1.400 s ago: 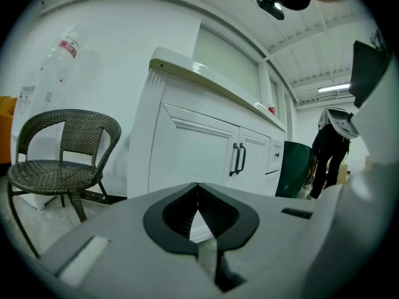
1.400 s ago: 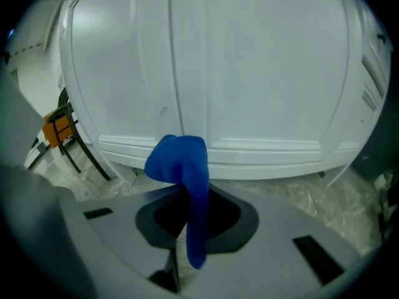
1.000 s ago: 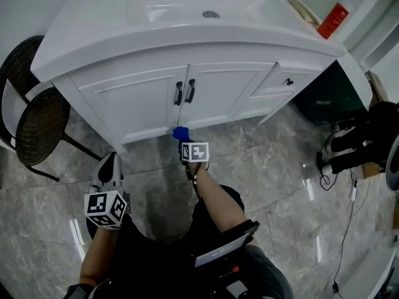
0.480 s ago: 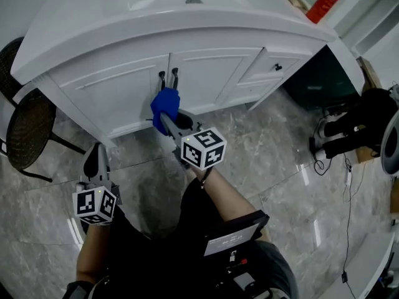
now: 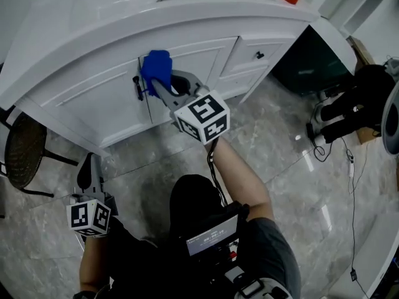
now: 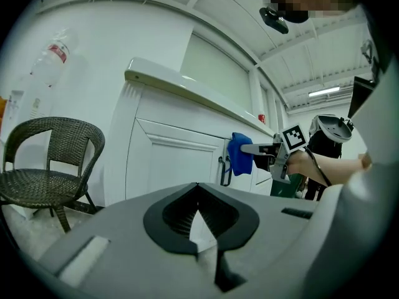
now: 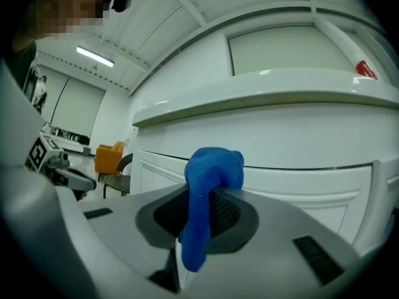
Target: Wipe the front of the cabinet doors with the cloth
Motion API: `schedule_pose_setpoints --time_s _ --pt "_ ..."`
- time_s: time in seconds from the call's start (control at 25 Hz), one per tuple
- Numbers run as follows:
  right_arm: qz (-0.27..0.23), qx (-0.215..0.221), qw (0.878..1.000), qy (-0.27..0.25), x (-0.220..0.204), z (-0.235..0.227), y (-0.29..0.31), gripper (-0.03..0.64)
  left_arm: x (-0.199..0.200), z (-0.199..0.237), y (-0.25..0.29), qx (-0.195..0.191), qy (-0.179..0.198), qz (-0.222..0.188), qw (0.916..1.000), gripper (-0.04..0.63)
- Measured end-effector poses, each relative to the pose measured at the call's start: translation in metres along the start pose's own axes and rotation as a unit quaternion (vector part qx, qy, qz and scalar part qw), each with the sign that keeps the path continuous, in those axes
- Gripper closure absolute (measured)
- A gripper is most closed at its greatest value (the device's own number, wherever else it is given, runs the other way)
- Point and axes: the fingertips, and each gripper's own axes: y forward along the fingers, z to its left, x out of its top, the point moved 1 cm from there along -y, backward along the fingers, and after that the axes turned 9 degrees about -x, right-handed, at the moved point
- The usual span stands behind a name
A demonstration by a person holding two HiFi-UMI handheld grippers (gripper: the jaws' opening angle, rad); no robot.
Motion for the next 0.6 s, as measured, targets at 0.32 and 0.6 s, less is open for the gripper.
schedule_pose_setpoints --time_s 0.32,0.6 --pt "0.020 -0.037 0.999 -0.027 -0.025 -0.046 -0.009 0.568 0.001 -0.009 -0.005 0.019 0.001 0.001 0.9998 0.592" --pt "0.035 -0.151 0.988 -0.005 -0.046 -0.154 -0.043 0.568 0.000 -0.026 0.007 0.003 0.003 0.009 0.9999 0.592"
